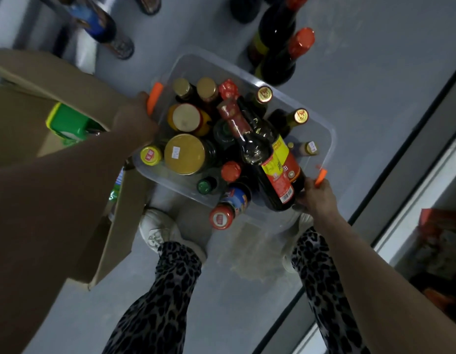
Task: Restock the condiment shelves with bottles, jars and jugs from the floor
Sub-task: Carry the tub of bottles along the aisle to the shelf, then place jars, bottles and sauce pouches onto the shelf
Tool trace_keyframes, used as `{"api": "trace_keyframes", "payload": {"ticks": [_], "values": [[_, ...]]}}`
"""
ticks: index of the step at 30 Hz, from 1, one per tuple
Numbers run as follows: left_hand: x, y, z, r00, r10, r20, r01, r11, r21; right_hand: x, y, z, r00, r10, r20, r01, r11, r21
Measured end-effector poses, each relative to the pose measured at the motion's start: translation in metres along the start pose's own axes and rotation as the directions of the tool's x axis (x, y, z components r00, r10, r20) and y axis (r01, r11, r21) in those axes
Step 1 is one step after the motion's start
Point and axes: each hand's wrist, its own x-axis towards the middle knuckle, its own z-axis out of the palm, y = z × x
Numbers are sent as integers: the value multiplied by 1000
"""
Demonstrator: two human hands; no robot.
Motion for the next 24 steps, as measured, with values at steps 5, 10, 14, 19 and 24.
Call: {"api": "trace_keyframes", "payload": {"ticks": [5,10,14,19,24], "values": [[-10,-11,-16,997,-82,10,82,996,33,-2,-10,11,995,-87,52,88,996,-28],[-20,-24,-17,991,-136,1,136,990,-29,-3,-12,16,990,-120,75,122,992,-19],[-17,-18,-12,992,-128,-6,128,992,17,-7,2,13,995,-75,68,67,992,110],[6,6,-11,998,55,-16,-55,998,28,-16,31,16,998,28,53,-38,979,201],[37,36,-14,988,155,-22,-152,982,112,-20,32,22,996,82,47,-91,965,246]]}}
